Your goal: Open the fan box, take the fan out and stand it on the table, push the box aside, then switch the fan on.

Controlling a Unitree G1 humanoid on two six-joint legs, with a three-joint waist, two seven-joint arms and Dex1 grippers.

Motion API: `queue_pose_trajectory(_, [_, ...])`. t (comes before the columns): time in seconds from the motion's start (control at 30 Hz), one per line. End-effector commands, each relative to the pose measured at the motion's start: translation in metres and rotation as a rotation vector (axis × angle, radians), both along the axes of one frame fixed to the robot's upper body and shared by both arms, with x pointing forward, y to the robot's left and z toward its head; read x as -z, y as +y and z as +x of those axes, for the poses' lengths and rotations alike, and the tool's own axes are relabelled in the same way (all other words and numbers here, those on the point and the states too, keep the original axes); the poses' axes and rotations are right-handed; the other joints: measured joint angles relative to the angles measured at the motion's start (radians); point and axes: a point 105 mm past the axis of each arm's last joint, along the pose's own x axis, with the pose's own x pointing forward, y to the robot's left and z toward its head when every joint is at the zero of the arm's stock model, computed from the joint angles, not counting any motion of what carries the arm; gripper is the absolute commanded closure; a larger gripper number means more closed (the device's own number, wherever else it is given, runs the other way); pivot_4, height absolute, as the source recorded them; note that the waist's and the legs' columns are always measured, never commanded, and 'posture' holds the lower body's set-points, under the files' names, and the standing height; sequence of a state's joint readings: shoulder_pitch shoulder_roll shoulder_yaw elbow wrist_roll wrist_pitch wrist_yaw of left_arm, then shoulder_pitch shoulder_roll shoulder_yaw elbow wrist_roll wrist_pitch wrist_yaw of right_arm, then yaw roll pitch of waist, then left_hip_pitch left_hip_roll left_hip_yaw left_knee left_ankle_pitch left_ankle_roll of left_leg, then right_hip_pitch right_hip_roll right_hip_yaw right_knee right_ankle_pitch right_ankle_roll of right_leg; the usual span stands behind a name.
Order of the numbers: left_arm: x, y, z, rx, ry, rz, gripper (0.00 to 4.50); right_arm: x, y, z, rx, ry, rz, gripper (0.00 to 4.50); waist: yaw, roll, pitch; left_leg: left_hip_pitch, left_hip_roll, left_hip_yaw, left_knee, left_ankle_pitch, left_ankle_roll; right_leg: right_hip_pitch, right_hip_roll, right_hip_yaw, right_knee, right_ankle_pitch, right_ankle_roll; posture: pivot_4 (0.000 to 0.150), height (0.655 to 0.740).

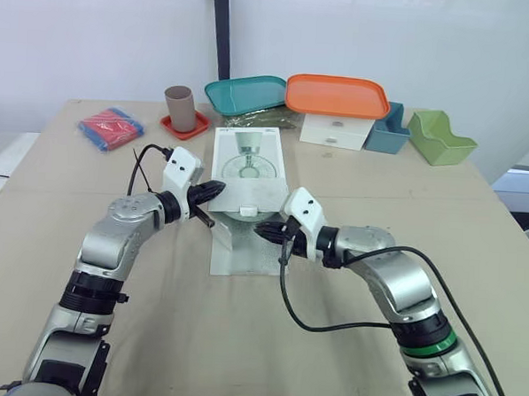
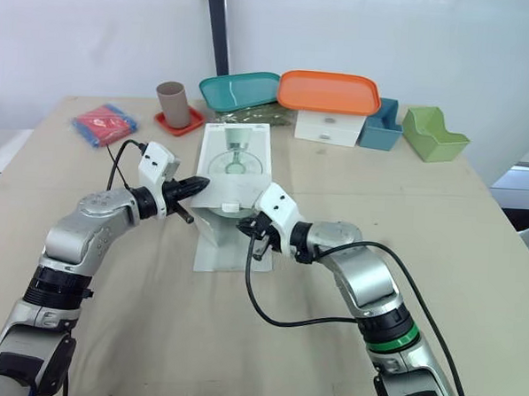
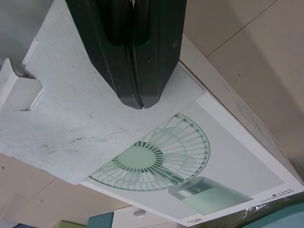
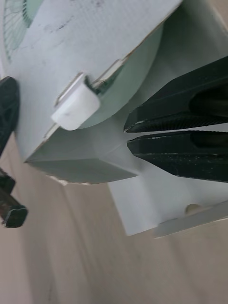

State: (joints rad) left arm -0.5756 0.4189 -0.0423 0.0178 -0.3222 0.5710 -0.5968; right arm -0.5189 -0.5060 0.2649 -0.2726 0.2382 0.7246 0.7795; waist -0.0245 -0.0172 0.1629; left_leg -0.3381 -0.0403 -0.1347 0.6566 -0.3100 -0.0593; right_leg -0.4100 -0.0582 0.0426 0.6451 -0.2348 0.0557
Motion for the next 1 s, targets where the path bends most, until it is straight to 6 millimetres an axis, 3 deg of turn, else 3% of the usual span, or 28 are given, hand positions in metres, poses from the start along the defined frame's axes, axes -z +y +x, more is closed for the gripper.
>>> queue_pose_trajectory(0.03, [0.001, 0.002, -0.001, -0.007, 0.005, 0.017, 4.5, -0.014, -0.012, -0.002, 0.016, -0.033, -0.005, 4.33, 0.0, 0.0, 0.0, 0.0, 0.0, 0.0, 0.0, 0.0, 0.0, 0.0, 0.0, 0.0, 0.0, 0.0, 0.0, 0.15, 0.74])
queue_pose_trajectory(0.17, [0.002, 0.002, -0.002, -0.004, 0.006, 0.018, 4.5, -0.014, -0.031, 0.001, 0.068, -0.021, -0.059, 4.33, 0.0, 0.0, 0.0, 0.0, 0.0, 0.0, 0.0, 0.0, 0.0, 0.0, 0.0, 0.0, 0.0, 0.0, 0.0, 0.15, 0.74])
queue_pose_trajectory(0.37, [0.002, 0.001, -0.002, 0.0, 0.007, 0.02, 4.5, -0.009, -0.055, 0.025, 0.21, -0.098, -0.125, 4.33, 0.0, 0.0, 0.0, 0.0, 0.0, 0.001, 0.0, 0.0, 0.0, 0.0, 0.0, 0.0, 0.0, 0.0, 0.0, 0.15, 0.74])
queue_pose_trajectory(0.67, [0.0, -0.001, -0.003, 0.006, 0.0, 0.016, 4.5, -0.019, -0.048, 0.053, 0.287, -0.217, -0.042, 4.33, -0.001, 0.0, 0.0, 0.0, 0.0, 0.001, 0.0, 0.001, -0.002, 0.0, 0.0, 0.0, 0.0, 0.0, 0.0, 0.15, 0.74])
queue_pose_trajectory(1.0, [0.002, -0.002, -0.005, 0.004, 0.006, 0.016, 4.5, -0.019, -0.028, 0.053, 0.214, -0.227, 0.01, 4.33, -0.001, 0.0, 0.0, 0.0, 0.0, 0.001, 0.0, 0.001, -0.002, 0.0, 0.0, 0.0, 0.0, 0.0, 0.0, 0.15, 0.74])
